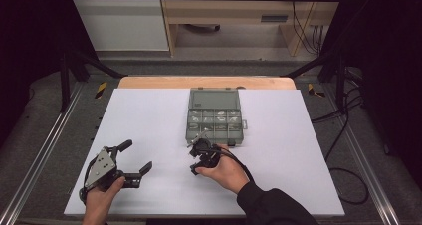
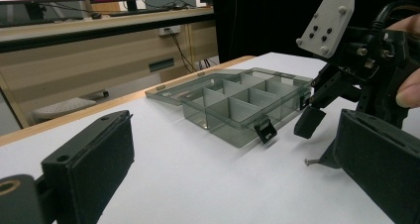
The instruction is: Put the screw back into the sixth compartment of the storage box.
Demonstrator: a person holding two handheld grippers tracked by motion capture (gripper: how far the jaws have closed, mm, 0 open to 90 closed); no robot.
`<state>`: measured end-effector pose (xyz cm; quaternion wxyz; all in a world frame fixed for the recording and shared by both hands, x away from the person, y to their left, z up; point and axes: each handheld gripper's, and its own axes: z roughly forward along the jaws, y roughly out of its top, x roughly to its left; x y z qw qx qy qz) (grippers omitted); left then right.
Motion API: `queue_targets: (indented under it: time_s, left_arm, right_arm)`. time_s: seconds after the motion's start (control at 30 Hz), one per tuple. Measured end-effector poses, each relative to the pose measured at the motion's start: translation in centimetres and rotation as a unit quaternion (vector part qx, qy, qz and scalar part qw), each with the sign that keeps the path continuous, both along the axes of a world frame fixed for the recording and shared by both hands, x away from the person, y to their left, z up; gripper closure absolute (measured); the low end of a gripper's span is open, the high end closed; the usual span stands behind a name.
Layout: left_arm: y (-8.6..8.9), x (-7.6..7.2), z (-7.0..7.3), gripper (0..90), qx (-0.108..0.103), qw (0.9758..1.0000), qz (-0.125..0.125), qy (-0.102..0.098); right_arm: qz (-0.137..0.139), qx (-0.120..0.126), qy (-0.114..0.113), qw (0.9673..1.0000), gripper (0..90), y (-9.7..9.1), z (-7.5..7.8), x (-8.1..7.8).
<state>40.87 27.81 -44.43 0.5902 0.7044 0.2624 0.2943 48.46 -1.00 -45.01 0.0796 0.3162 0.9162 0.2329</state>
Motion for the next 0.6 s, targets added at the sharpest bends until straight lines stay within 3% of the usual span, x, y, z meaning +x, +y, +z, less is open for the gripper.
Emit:
queue_targets:
  time_s: [0.3, 0.6]
  left_arm:
    - [0.09, 0.00, 0.03, 2.1, 0.001, 1.0000, 0.000, 0.000]
    - [0.05, 0.01, 0.01, 2.2, 0.001, 1.0000, 0.000, -0.002]
  right_arm:
    - [-0.007, 0.007, 0.003, 0.9999, 67.2, 0.19, -0.14, 0.25]
    - [-0.004, 0.007, 0.010, 0.9999, 79.0, 0.18, -0.41, 0.13]
